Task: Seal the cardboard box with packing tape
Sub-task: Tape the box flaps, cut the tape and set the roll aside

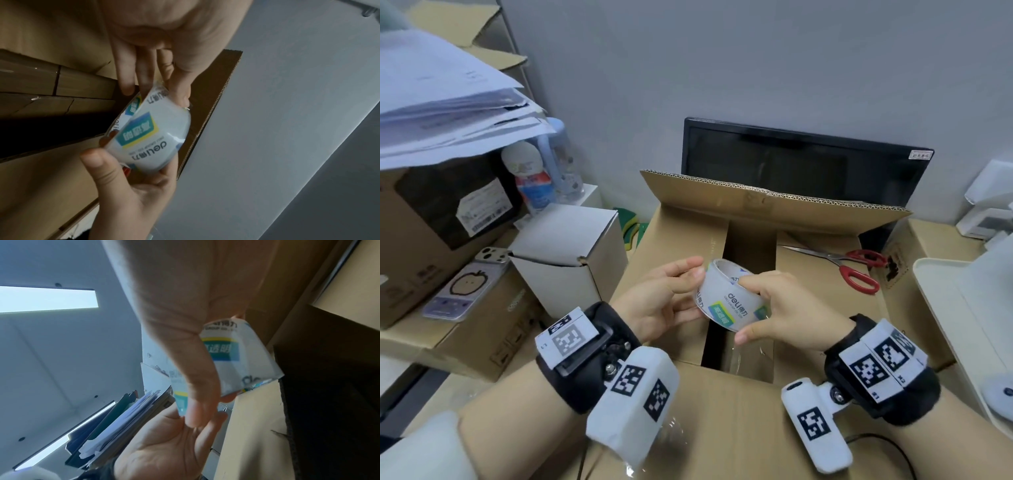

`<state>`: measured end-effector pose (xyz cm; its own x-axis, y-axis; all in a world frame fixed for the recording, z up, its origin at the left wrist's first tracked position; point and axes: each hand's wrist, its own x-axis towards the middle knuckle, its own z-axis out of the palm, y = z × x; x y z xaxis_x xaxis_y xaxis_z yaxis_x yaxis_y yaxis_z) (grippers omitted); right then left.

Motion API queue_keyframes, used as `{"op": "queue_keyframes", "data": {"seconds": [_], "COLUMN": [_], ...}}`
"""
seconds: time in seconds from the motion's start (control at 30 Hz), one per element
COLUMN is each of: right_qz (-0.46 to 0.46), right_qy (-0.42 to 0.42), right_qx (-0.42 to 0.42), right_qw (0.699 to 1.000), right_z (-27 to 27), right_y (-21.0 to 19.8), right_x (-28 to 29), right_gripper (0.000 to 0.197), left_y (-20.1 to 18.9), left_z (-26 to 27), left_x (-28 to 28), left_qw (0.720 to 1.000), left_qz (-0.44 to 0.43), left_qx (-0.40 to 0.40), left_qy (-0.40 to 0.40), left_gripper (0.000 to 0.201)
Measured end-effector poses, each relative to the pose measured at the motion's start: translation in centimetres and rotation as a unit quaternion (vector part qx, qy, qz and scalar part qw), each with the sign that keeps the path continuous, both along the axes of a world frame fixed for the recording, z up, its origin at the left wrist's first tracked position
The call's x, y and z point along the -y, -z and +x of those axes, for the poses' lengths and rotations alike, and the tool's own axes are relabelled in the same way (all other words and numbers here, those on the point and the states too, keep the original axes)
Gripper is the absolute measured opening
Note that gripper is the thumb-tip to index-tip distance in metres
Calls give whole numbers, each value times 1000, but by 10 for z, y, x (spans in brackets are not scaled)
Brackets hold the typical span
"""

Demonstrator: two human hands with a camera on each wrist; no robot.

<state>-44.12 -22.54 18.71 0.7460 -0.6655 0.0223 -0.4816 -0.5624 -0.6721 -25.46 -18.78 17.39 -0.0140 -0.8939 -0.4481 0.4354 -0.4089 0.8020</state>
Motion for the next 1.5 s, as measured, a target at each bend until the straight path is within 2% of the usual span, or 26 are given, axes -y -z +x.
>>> {"op": "queue_keyframes", "data": {"seconds": [0.13, 0.3, 0.43, 0.53, 0.63, 0.7, 0.77, 0.9, 1.03, 1.2, 1.5], "right_qz": [-38, -19, -32, -43, 31, 96, 153, 219, 272, 197, 176], "right_qy": [-2, 7, 8, 21, 55, 83, 102, 132, 157, 204, 214], "right_qx": [-44, -81, -54, -50, 11, 77, 117, 129, 129, 20, -91], "right_qw": [998, 997, 998, 998, 998, 989, 976, 958, 941, 959, 956], "right_z": [2, 5, 11, 13, 16, 19, 22, 19, 12, 6, 26], "right_y": [-6, -13, -12, -11, -6, -1, 4, 12, 18, 27, 43], "right_x": [-2, -1, 3, 8, 9, 10, 13, 15, 16, 24, 34], "right_gripper": [54, 44, 47, 41, 31, 25, 27, 36, 33, 47, 55], "left_y": [-1, -3, -6, -5, -3, -1, 1, 2, 8, 8, 7], "left_z": [6, 15, 19, 22, 24, 25, 26, 29, 28, 40, 53], "left_x": [2, 6, 10, 15, 18, 18, 18, 20, 19, 19, 15], "left_qw": [999, 991, 963, 945, 930, 934, 943, 956, 964, 968, 957], "left_qz": [-1, 5, -37, -56, -65, -59, -47, -35, -25, -11, 19], "left_qx": [36, 118, 257, 314, 354, 342, 314, 277, 244, 236, 281], "left_qy": [31, 63, 65, 70, 79, 90, 99, 84, 99, 80, 69], "left_gripper": [13, 5, 10, 16, 21, 21, 22, 24, 22, 20, 10]}}
